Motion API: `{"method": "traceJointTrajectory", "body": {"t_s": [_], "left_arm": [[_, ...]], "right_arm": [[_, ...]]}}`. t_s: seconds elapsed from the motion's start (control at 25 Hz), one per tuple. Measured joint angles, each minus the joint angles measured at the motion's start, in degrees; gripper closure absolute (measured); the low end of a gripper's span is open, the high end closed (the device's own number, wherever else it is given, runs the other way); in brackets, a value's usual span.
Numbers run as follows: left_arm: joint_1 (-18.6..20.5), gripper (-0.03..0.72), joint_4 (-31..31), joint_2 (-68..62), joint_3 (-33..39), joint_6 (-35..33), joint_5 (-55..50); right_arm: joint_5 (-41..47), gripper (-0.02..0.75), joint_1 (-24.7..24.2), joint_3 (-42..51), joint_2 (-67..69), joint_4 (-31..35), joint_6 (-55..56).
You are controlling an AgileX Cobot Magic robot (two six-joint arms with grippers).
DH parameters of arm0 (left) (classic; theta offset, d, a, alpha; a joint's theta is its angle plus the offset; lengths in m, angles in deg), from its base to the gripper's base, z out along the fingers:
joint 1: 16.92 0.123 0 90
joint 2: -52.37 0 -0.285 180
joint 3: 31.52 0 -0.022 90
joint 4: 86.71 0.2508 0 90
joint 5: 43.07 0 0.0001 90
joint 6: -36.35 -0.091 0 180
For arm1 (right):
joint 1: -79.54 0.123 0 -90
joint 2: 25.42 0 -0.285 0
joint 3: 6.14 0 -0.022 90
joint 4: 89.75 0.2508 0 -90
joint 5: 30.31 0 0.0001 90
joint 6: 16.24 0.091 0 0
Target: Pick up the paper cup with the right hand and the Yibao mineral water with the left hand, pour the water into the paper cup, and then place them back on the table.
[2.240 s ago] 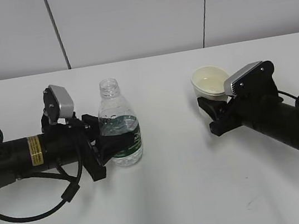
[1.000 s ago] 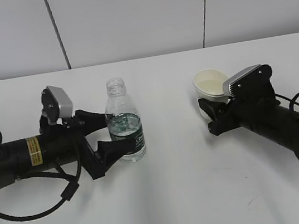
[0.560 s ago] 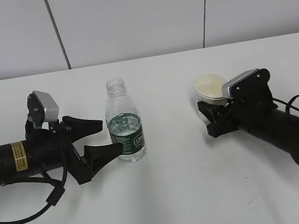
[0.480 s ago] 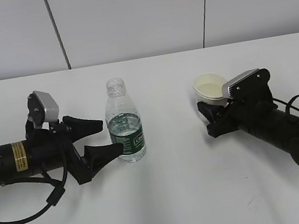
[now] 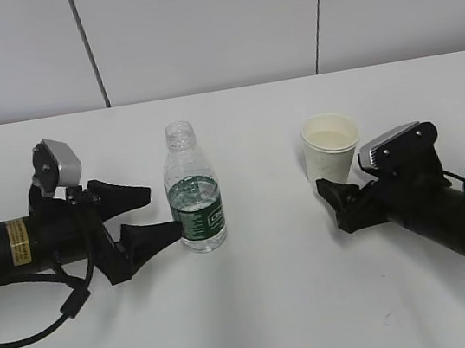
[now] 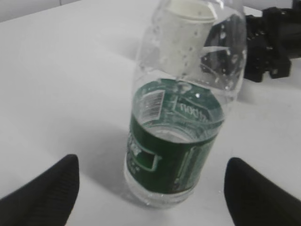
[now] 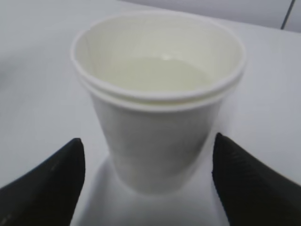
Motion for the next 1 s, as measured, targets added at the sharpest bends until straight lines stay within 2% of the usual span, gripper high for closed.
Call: {"method": "traceJointTrajectory", "body": {"t_s": [0.2,0.28,0.44,0.64,0.84,1.0], "left_arm": [[4.87,0.114,0.0,3.57,3.86,0.36,-1.48],[6.2,0.114,-1.93,5.25,4.84,0.65,-4.34],[6.6,0.114,-8.45,7.66,4.91,2.51,-10.34],[6.6,0.114,-12.74,12.53,4.06,7.47,-21.65],[6.55,0.114,-11.83,16.63,-0.29,15.62,-34.01],[6.55,0.114,-3.11,18.58,-4.47,26.04,-43.01]], "right_arm": [[-0.11,0.079,0.0,8.25,-5.83,5.0,0.22],[-0.11,0.079,0.0,10.87,-8.55,8.26,0.75],[-0.11,0.08,0.0,13.64,-12.54,14.61,5.79],[0.43,0.087,0.0,14.31,-17.06,19.53,11.13],[7.89,0.091,-0.51,14.31,-22.75,21.81,12.84],[18.94,0.092,-3.98,12.92,-28.32,20.42,14.69]]}}
